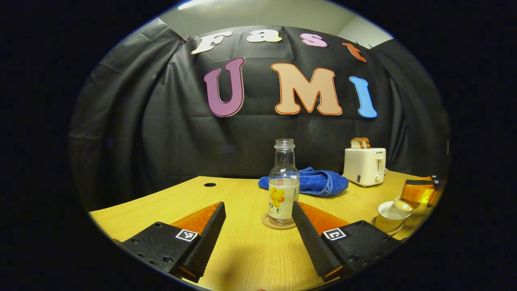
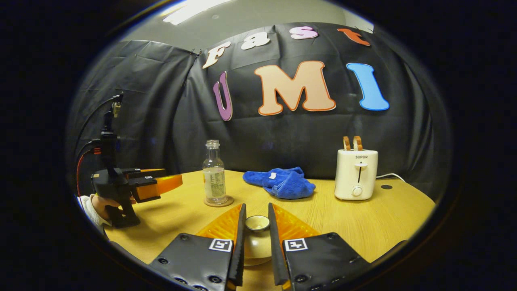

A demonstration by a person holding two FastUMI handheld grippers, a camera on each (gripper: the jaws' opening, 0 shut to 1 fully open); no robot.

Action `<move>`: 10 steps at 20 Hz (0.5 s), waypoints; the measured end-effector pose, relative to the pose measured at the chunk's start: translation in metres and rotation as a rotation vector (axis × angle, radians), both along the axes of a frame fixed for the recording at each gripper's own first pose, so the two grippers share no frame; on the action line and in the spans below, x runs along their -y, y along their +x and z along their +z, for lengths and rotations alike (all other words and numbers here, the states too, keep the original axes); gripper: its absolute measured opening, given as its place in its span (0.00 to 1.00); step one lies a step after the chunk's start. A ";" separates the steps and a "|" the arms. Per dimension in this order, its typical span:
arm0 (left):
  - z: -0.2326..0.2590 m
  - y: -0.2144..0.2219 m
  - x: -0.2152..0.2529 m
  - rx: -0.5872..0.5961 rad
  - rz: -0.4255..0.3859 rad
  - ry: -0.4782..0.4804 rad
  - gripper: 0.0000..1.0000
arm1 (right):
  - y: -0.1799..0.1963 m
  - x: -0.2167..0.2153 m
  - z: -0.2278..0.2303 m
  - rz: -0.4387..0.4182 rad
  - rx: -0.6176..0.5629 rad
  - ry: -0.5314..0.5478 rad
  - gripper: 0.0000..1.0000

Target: Open the teacup lid with one hand, grasp the water bottle and pour water into the teacup with the other hand; after pouring, place the water bottle on the coaster and then close the teacup lid.

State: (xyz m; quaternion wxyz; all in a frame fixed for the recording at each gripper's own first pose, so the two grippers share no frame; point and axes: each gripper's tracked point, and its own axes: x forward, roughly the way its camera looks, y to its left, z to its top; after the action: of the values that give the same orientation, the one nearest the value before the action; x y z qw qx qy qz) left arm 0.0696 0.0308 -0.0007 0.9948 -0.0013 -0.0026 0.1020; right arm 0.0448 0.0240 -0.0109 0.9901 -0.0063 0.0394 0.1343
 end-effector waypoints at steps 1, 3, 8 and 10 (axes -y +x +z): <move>-0.001 0.000 0.000 -0.001 0.000 0.000 0.96 | 0.002 -0.003 -0.003 0.006 -0.022 -0.009 0.32; 0.000 0.000 0.000 -0.001 0.000 0.000 0.96 | 0.005 -0.009 -0.011 0.023 -0.058 -0.026 0.33; -0.001 0.000 0.000 -0.002 -0.002 -0.001 0.99 | 0.009 -0.015 -0.016 0.044 -0.100 -0.018 0.32; -0.001 0.001 0.000 -0.001 -0.003 -0.001 0.96 | 0.009 -0.019 -0.016 0.058 -0.105 -0.020 0.32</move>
State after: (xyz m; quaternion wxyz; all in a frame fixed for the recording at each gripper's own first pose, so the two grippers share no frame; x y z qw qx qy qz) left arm 0.0705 0.0308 -0.0014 0.9949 -0.0015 -0.0020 0.1005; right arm 0.0541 0.0426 -0.0273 0.9823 -0.0103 0.0925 0.1625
